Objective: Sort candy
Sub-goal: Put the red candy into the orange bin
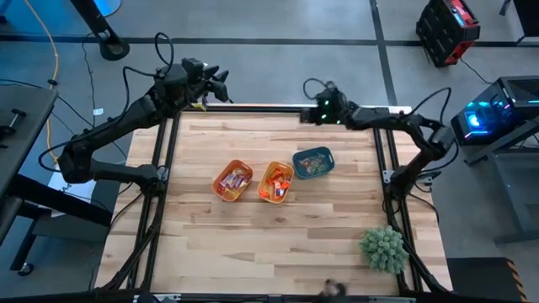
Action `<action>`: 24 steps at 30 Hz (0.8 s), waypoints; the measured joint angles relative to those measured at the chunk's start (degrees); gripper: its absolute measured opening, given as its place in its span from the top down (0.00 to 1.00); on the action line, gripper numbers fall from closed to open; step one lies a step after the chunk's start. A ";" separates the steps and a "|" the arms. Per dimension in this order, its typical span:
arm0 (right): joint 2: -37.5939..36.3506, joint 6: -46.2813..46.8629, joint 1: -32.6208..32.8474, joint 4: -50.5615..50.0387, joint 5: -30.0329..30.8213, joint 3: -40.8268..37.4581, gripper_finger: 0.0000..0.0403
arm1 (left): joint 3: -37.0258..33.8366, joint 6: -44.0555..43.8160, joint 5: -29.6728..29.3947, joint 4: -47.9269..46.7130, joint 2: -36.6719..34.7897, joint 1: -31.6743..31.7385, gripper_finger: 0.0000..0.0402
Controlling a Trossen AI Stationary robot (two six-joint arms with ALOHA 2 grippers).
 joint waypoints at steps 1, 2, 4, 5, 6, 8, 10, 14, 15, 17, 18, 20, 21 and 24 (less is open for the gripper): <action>-0.25 -0.12 2.21 2.86 -1.94 0.06 1.00 | 0.00 -0.51 0.01 0.21 0.00 0.32 0.54; -0.28 0.12 4.32 5.64 -3.44 0.09 1.00 | 0.00 -0.97 -0.01 0.31 0.00 0.61 0.54; 0.14 1.19 8.36 9.77 -4.66 0.10 1.00 | 0.00 -1.70 -0.01 0.35 0.01 0.97 0.54; 0.74 1.74 10.12 11.76 -4.80 0.21 1.00 | 0.00 -1.96 -0.04 0.33 0.02 1.04 0.54; 1.44 2.07 11.82 13.27 -4.80 0.36 1.00 | 0.00 -2.38 -0.02 0.36 0.00 1.12 0.54; 3.29 2.11 15.13 15.08 -4.82 1.20 1.00 | 0.00 -2.78 -0.01 0.33 0.00 1.37 0.54; 5.52 1.59 17.79 16.79 -4.94 2.76 1.00 | 0.00 -2.92 0.00 0.33 0.00 1.37 0.54; 10.70 -1.20 21.17 18.13 -7.24 7.55 1.00 | 0.00 -4.21 0.05 0.32 0.02 1.32 0.54; 12.02 -1.69 21.63 18.07 -8.59 9.03 1.00 | 0.00 -4.60 0.07 0.29 0.01 1.30 0.54; 14.73 -2.71 22.52 18.20 -11.85 12.45 1.00 | 0.00 -4.87 0.10 0.25 0.02 1.30 0.54; 16.02 -2.97 23.03 18.11 -13.73 13.98 1.00 | 0.00 -4.87 0.10 0.26 0.01 1.30 0.54; 18.63 -4.08 23.95 18.14 -16.88 17.40 1.00 | 0.00 -4.87 0.10 0.25 0.02 1.30 0.54; 19.65 -4.32 24.50 17.53 -18.06 18.88 1.00 | 0.00 -4.85 0.10 0.25 0.02 1.30 0.54; 22.47 -5.39 25.86 11.89 -20.40 24.08 0.99 | 0.00 -4.86 0.10 0.14 0.01 1.30 0.54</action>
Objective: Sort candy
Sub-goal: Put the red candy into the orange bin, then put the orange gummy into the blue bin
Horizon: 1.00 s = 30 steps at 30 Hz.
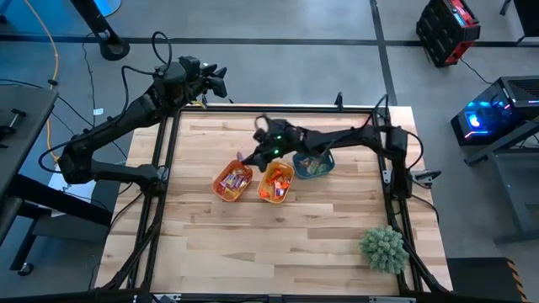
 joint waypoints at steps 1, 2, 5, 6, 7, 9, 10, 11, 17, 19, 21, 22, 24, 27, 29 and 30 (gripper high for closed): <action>0.64 -1.15 0.45 -3.04 -1.03 1.50 0.98 | 0.00 0.01 0.01 -0.01 -0.01 0.00 0.54; 1.21 -2.23 0.82 -5.92 -1.88 2.93 0.96 | 0.00 0.01 -0.01 -0.03 -0.01 0.00 0.54; 1.90 -4.70 1.43 -12.27 -3.44 5.74 0.88 | 0.00 -0.01 0.01 -0.05 0.01 0.00 0.54; 1.88 -6.03 1.48 -13.21 -3.63 6.11 0.85 | 0.00 0.01 0.01 -0.09 0.01 0.00 0.54; 1.88 -7.41 1.36 -13.36 -3.59 6.34 0.81 | 0.00 0.01 0.01 -0.08 0.00 0.00 0.54; 1.88 -8.44 0.78 -14.12 -3.60 6.78 0.75 | 0.00 -0.01 0.00 -0.09 0.00 0.00 0.54; 1.88 -8.89 0.52 -14.27 -3.94 7.10 0.72 | 0.00 -0.01 0.01 -0.09 -0.01 0.00 0.54; 1.88 -9.44 0.26 -14.41 -4.24 7.39 0.70 | 0.00 -0.01 0.01 -0.12 0.00 0.00 0.54; -0.37 -16.82 -2.80 -25.46 -5.05 9.99 0.63 | 0.00 -0.05 0.01 -0.12 0.00 0.00 0.54; -2.82 -21.06 -4.65 -31.77 -0.84 9.94 0.63 | 0.00 -0.03 0.01 -0.12 0.01 0.00 0.54; -5.39 -25.35 -6.55 -39.38 4.89 9.92 0.63 | 0.00 -0.03 0.01 -0.16 -0.01 0.00 0.54; -6.52 -27.47 -7.44 -43.58 7.93 9.85 0.63 | 0.00 -0.03 0.01 -0.12 -0.01 0.00 0.54; -8.66 -30.62 -9.31 -50.23 13.22 9.78 0.63 | 0.00 -0.02 -0.01 -0.17 0.01 0.00 0.54; -11.70 -32.90 -12.70 -57.55 19.18 9.76 0.63 | 0.00 -0.01 -0.01 -0.16 0.00 0.02 0.54; -13.78 -32.97 -15.60 -60.24 22.61 8.98 0.63 | 0.00 0.04 0.01 -0.14 -0.01 0.04 0.54; -14.79 -32.68 -17.02 -61.14 24.09 7.96 0.63 | 0.00 0.04 0.01 -0.16 0.01 0.04 0.54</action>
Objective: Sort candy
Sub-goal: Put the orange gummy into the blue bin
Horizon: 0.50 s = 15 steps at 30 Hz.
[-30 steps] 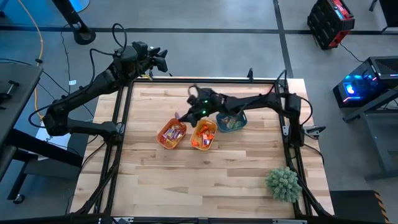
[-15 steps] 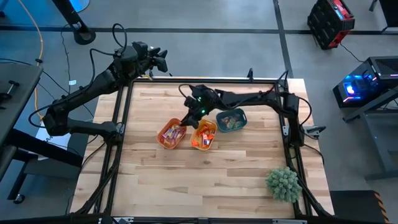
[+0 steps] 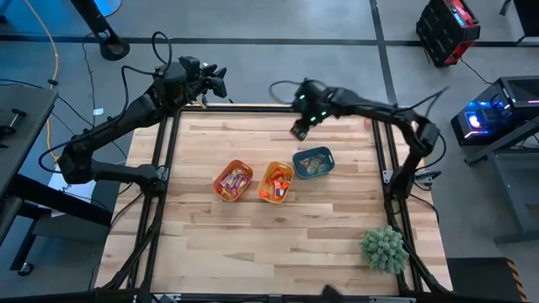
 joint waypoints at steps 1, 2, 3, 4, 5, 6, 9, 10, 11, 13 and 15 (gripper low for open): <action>-1.06 0.87 -1.51 -0.34 1.43 -1.27 0.63 | 0.00 0.00 -0.01 -0.01 -0.01 0.00 0.54; -2.40 1.53 -3.17 -0.33 2.66 -2.84 0.63 | 0.00 0.02 -0.01 0.01 0.00 0.00 0.54; -3.70 2.41 -4.85 -0.38 3.83 -4.69 0.63 | -0.01 0.02 -0.02 -0.02 -0.01 0.00 0.54; -5.20 3.67 -6.64 -0.39 5.25 -6.72 0.63 | -0.01 0.02 -0.01 -0.02 -0.02 0.00 0.54; -6.78 4.84 -8.49 -0.18 6.67 -8.84 0.63 | 0.00 0.02 0.00 -0.03 -0.01 0.00 0.54; -8.21 6.06 -10.45 -0.09 8.08 -11.18 0.63 | 0.00 0.02 -0.01 -0.04 -0.01 0.00 0.54; -12.42 9.73 -16.08 -0.16 13.55 -18.13 0.63 | -0.02 0.04 -0.02 -0.04 -0.01 0.00 0.54; -13.72 10.80 -17.69 -0.16 15.99 -20.21 0.63 | 0.00 0.04 -0.02 -0.04 -0.02 0.00 0.54; -14.94 11.93 -19.18 -0.09 18.41 -22.11 0.63 | -0.01 0.04 -0.02 -0.04 -0.01 0.00 0.54; -16.33 14.02 -22.10 0.47 23.13 -25.45 0.63 | 0.00 0.04 -0.02 -0.04 0.00 0.00 0.54; -16.90 16.10 -24.85 1.63 25.97 -28.31 0.63 | -0.01 0.02 -0.02 -0.02 -0.02 0.00 0.54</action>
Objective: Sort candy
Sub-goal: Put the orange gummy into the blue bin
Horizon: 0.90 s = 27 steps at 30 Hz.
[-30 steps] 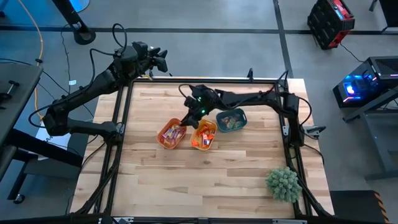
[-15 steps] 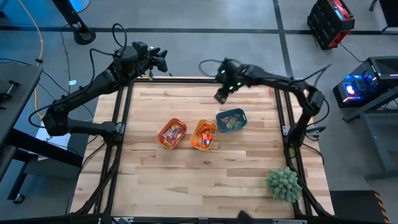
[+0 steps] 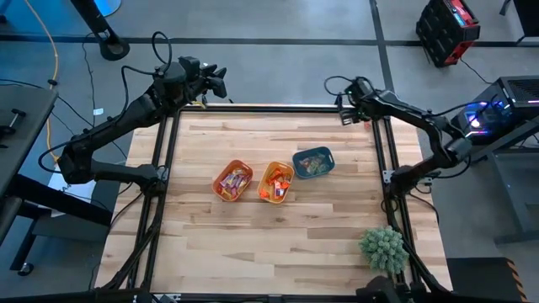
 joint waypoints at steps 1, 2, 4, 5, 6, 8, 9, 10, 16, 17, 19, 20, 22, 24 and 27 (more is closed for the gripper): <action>-0.10 -0.21 -0.94 1.46 0.79 -0.95 0.63 | 0.00 -0.02 0.00 0.00 0.00 0.00 0.54; 0.04 0.29 -1.03 2.98 1.73 -1.21 0.63 | -0.01 -0.02 0.00 0.02 0.00 0.00 0.54; 0.85 2.38 -0.79 5.66 2.63 -1.17 0.63 | -0.01 -0.02 -0.02 0.08 0.01 0.00 0.54; 1.55 3.13 -0.66 5.75 3.09 -1.14 0.63 | -0.01 -0.06 -0.01 0.03 0.02 0.00 0.54; 2.21 4.60 -0.61 5.51 4.14 -1.13 0.63 | -0.01 -0.07 0.00 0.04 0.00 0.00 0.54; 3.11 8.26 -0.50 5.65 5.99 -0.71 0.63 | -0.01 -0.39 0.11 0.04 0.00 -0.04 0.54; 3.62 10.06 -0.54 5.85 6.19 -0.66 0.63 | -0.01 -0.55 0.38 0.04 0.00 -0.04 0.54; 4.21 11.12 -0.58 5.84 6.15 -0.76 0.63 | -0.01 -0.55 0.74 0.07 0.00 -0.04 0.54; 8.97 12.37 -0.33 6.70 13.23 -0.79 0.63 | -0.01 -0.59 1.55 0.11 0.00 -0.04 0.54; 9.95 12.68 -0.06 6.56 14.43 -0.79 0.63 | -0.01 -0.59 1.55 0.07 0.02 -0.04 0.54; 11.49 13.47 0.26 6.14 15.23 -0.77 0.63 | -0.01 -0.59 1.57 0.07 0.02 -0.04 0.54; 12.19 13.89 0.29 5.68 15.23 -0.75 0.63 | -0.01 -0.59 1.77 0.07 0.00 -0.04 0.54; 13.65 16.06 0.34 4.49 14.53 -0.75 0.65 | -0.01 -0.46 2.76 0.10 0.00 -0.04 0.54; 15.07 17.74 0.30 3.49 14.25 -0.52 0.67 | -0.01 0.06 3.26 0.08 0.00 -0.04 0.54; 16.93 19.54 0.50 1.39 16.01 0.94 0.71 | -0.01 0.93 4.72 0.08 0.00 -0.04 0.54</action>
